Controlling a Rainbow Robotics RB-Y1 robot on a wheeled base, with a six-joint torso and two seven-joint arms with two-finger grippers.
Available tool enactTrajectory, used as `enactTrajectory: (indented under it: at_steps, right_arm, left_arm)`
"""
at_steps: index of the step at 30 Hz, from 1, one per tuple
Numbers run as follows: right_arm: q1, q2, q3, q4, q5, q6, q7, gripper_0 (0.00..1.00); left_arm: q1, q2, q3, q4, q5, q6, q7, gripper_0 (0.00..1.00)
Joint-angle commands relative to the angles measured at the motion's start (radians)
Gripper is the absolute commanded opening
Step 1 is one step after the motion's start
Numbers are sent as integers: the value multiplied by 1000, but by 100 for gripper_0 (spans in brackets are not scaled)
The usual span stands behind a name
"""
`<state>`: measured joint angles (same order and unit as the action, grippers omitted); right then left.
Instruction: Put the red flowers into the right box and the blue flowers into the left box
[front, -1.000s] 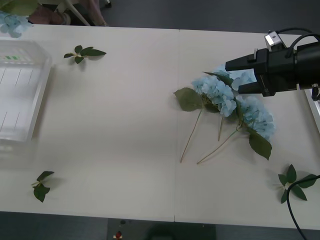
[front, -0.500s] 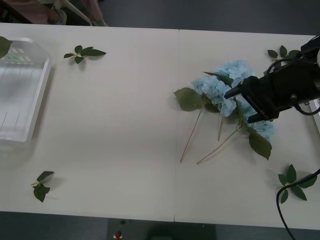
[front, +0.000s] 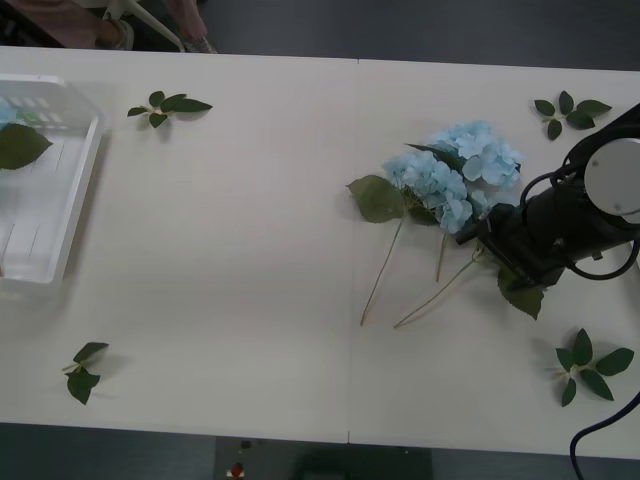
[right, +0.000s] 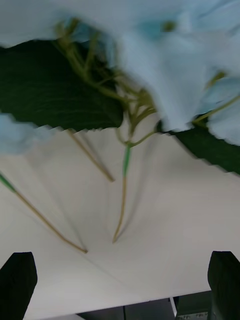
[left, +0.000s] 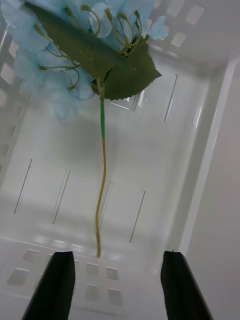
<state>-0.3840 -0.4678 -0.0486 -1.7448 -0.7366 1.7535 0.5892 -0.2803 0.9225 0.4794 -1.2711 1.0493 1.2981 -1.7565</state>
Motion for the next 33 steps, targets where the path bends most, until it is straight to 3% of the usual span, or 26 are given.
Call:
enactTrajectory:
  at_steps: [1, 5, 10, 18, 24, 33]
  right_arm:
    - [23, 1, -4, -18, 56, -42, -51, 100]
    - [33, 6, 7, 10, 60, -71, -40, 100]
    - [31, 6, 58, 37, 102, -115, -34, 100]
    - [30, 6, 141, 41, 134, -160, -42, 100]
    - [23, 21, 171, 70, 148, -209, -45, 100]
    - [-4, 57, 182, 131, 187, -230, -35, 100]
  left_arm:
    - [3, 52, 8, -16, 20, -11, -37, 78]
    - [3, 56, 24, -16, 81, -11, -46, 85]
    - [1, 122, 28, -30, 298, 20, -55, 100]
    - [1, 134, -34, -205, 380, -66, -38, 100]
    - [1, 64, -160, -261, 379, -212, -38, 100]
    - [3, -82, -297, -404, 219, -309, -52, 100]
